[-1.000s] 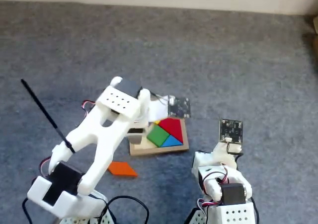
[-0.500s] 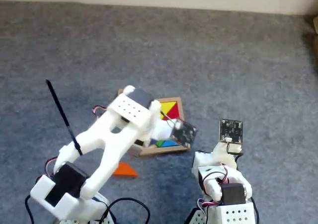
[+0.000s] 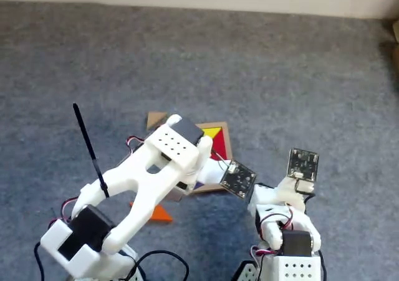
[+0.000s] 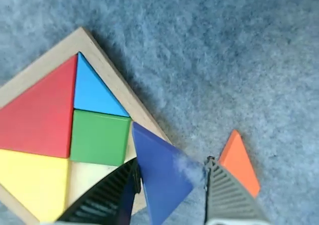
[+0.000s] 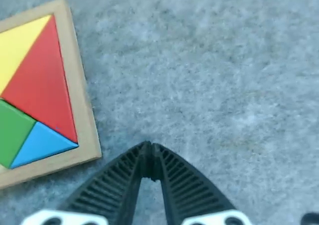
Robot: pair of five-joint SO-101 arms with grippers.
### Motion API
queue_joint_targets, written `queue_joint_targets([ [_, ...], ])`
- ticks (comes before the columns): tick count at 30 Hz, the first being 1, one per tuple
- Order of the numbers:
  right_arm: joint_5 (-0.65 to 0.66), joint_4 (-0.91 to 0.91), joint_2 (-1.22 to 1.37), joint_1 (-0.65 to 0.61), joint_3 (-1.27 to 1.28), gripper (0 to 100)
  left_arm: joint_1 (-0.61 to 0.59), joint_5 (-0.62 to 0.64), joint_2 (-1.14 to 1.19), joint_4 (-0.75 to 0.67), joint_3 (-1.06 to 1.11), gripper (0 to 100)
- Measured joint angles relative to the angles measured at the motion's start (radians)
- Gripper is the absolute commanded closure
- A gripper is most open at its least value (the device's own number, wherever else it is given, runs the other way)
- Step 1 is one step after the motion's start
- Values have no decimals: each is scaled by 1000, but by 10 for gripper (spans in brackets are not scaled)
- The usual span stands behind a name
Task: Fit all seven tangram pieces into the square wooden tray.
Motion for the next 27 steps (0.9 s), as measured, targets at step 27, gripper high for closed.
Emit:
queue_joint_targets([
  [27, -3, -8, 0, 5, 0, 982, -98, 0, 0, -164, 81, 791],
])
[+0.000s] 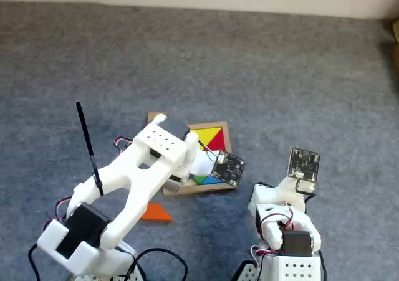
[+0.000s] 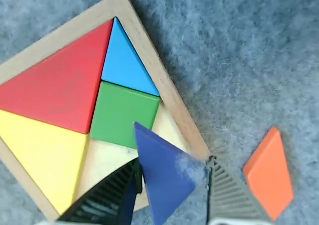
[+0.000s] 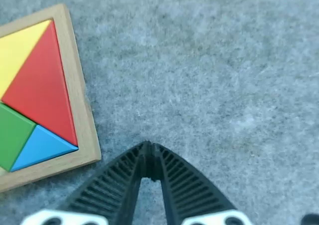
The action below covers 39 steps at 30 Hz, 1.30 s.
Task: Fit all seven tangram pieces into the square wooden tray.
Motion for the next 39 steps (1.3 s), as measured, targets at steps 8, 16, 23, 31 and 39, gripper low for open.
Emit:
queue_joint_targets([
  [8, 0, 0, 0, 0, 0, 982, -28, 0, 0, 0, -20, 783],
  [16, 0, 0, 0, 0, 0, 982, -44, 5, 0, 0, -28, 787],
  [23, 0, 0, 0, 0, 0, 982, -97, 110, 0, 0, -114, 918],
  [31, 0, 0, 0, 0, 0, 982, -117, 489, -49, -5, -135, 995],
  [39, 0, 0, 0, 0, 0, 982, -186, 891, -15, -133, -63, 995],
])
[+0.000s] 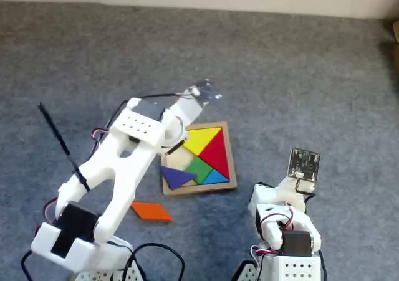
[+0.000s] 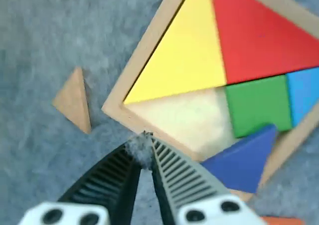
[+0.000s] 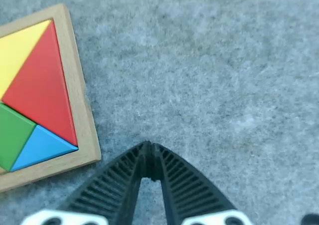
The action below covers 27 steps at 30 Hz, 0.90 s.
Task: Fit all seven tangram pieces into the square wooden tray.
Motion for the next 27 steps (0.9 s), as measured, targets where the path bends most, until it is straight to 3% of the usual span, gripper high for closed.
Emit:
queue_joint_targets([
  [7, 0, 0, 0, 0, 0, 982, -110, 41, 0, -58, 107, 995],
  [15, 0, 0, 0, 0, 0, 982, -110, 41, 0, -203, 269, 995],
  [27, 0, 0, 0, 0, 0, 982, -72, 72, -6, -176, 281, 995],
])
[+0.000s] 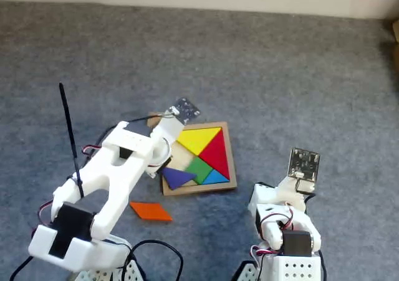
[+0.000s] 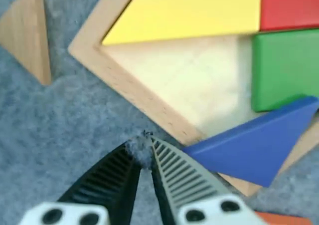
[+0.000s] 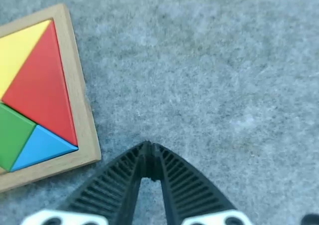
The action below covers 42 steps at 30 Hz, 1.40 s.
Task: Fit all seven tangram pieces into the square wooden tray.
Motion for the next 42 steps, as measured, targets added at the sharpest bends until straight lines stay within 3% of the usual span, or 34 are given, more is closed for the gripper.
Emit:
queue_joint_targets([
  [11, 0, 0, 0, 0, 0, 982, 0, 46, -230, 71, 91, 995],
  [24, 0, 0, 0, 0, 0, 982, 129, 101, -241, 74, 117, 995],
  [31, 0, 0, 0, 0, 0, 982, 157, 101, -250, -31, 175, 995],
  [42, 0, 0, 0, 0, 0, 982, 161, 92, -252, -80, 181, 995],
])
